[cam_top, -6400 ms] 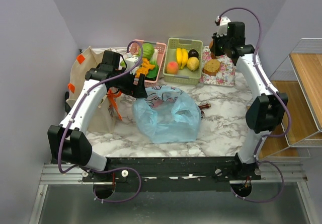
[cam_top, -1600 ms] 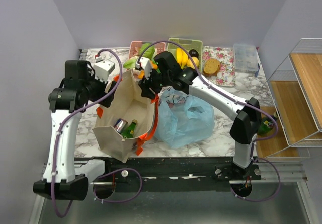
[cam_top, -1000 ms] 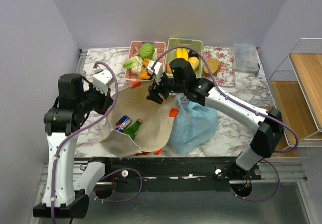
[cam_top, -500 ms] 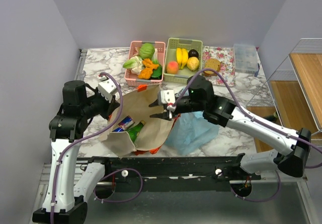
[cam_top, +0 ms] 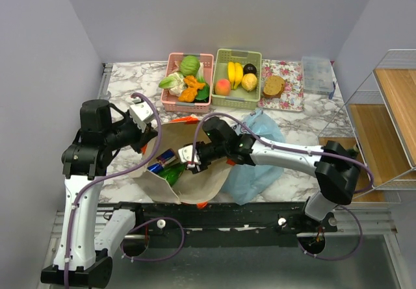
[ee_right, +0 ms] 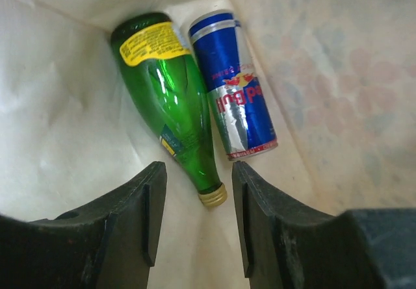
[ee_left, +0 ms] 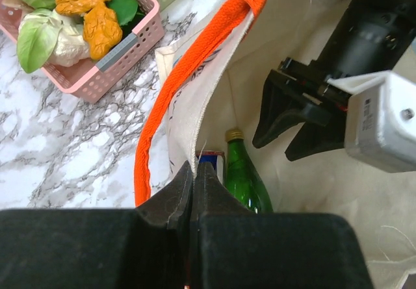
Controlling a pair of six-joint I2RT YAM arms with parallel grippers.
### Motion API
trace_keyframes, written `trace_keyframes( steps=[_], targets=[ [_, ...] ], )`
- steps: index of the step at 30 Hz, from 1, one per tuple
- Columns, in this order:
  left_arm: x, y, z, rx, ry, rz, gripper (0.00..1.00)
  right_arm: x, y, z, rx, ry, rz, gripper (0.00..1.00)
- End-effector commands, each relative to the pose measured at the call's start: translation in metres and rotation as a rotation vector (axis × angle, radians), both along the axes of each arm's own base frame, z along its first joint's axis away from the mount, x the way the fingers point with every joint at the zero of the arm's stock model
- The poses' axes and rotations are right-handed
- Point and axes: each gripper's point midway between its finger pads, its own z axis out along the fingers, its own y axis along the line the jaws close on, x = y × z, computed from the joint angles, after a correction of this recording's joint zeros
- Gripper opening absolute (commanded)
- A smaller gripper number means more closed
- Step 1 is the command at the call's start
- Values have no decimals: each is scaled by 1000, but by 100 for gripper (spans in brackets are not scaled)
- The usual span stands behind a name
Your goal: Untie the knot of the grocery bags and take out the mixed food
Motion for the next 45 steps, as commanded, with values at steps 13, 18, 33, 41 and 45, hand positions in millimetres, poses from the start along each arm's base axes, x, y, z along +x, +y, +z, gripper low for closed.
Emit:
trace_keyframes(
  steps=[13,18,33,41,45],
  targets=[
    [6,-18,39,26,-197,-167,0,22,57,-33,87,-168,45,74],
    [6,-20,37,19,-189,-175,0,38,71,-45,90,-225,6,71],
    [13,-13,20,77,-185,-164,0,59,65,-160,-220,-348,47,74],
    [33,-4,10,113,-165,-90,0,68,58,-188,-349,-354,59,70],
    [52,10,4,148,-149,7,0,71,65,-166,-306,-368,39,25]
  ],
)
